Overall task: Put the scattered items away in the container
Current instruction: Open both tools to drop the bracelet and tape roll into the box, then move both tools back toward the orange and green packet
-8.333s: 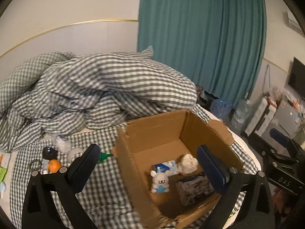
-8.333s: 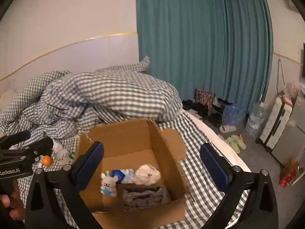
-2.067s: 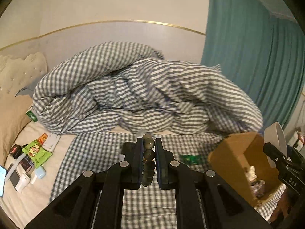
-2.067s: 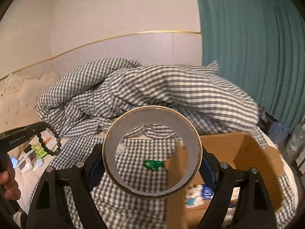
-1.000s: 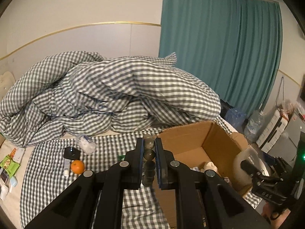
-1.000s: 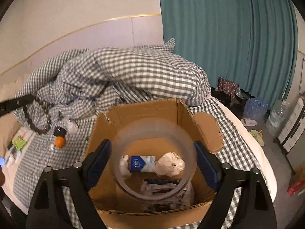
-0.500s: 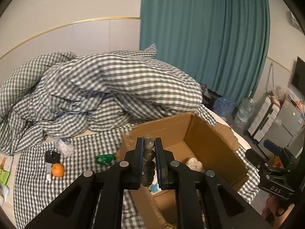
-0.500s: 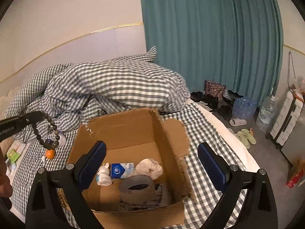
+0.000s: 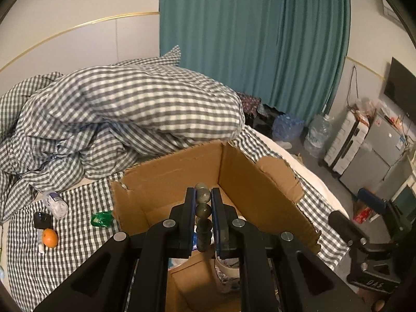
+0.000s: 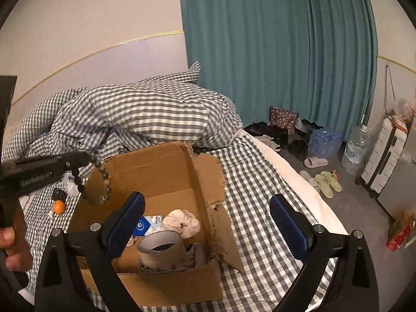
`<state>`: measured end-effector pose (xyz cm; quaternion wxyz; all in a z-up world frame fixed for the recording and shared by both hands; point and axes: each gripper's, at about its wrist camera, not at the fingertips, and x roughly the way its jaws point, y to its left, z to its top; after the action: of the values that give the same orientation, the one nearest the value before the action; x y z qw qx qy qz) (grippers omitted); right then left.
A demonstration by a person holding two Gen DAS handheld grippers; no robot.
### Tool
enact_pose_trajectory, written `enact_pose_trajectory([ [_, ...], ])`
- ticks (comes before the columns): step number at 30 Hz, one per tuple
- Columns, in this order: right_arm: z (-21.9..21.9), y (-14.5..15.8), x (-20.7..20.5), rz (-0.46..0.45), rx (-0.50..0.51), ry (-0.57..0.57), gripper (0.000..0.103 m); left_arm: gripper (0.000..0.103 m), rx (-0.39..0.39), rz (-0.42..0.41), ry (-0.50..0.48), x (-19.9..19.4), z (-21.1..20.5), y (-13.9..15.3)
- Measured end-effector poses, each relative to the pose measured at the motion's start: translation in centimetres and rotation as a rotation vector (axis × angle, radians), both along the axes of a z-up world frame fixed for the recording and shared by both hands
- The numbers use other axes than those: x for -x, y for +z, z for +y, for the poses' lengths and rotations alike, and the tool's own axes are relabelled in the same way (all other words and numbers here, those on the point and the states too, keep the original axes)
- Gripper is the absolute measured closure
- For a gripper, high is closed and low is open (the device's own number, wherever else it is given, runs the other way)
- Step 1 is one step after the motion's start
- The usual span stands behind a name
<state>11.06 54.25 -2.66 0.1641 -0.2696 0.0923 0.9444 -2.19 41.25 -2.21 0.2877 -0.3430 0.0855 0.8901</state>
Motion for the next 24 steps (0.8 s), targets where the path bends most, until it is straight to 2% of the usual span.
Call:
enact_pose_trajectory([
  [3, 0.3, -0.1, -0.3, 0.0, 0.004, -0.009, 0.006, 0.088, -0.008, 0.001, -0.006, 0.0, 0.2, -0.1],
  [4, 0.3, -0.1, -0.3, -0.001, 0.004, -0.01, 0.006, 0.076, -0.012, 0.003, -0.005, 0.0, 0.2, 0.0],
  [5, 0.3, 0.0, -0.3, 0.0, 0.006, -0.011, 0.006, 0.049, -0.013, 0.007, 0.0, 0.0, 0.2, 0.1],
  [7, 0.1, 0.1, -0.4, 0.004, 0.006, -0.01, 0.006, 0.018, -0.023, 0.041, 0.025, -0.2, -0.3, 0.6],
  [8, -0.1, 0.3, -0.4, 0.008, 0.005, -0.007, 0.006, 0.011, -0.036, 0.067, 0.037, -0.5, -0.8, 1.1],
  [16, -2.3, 1.7, -0.4, 0.036, -0.004, 0.018, 0.006, 0.009, -0.034, 0.105, 0.077, -0.7, -3.7, 2.9],
  [24, -6.0, 3.5, 0.5, 0.055, -0.034, 0.07, 0.006, 0.009, -0.059, 0.12, 0.144, -0.7, -8.8, 4.5],
])
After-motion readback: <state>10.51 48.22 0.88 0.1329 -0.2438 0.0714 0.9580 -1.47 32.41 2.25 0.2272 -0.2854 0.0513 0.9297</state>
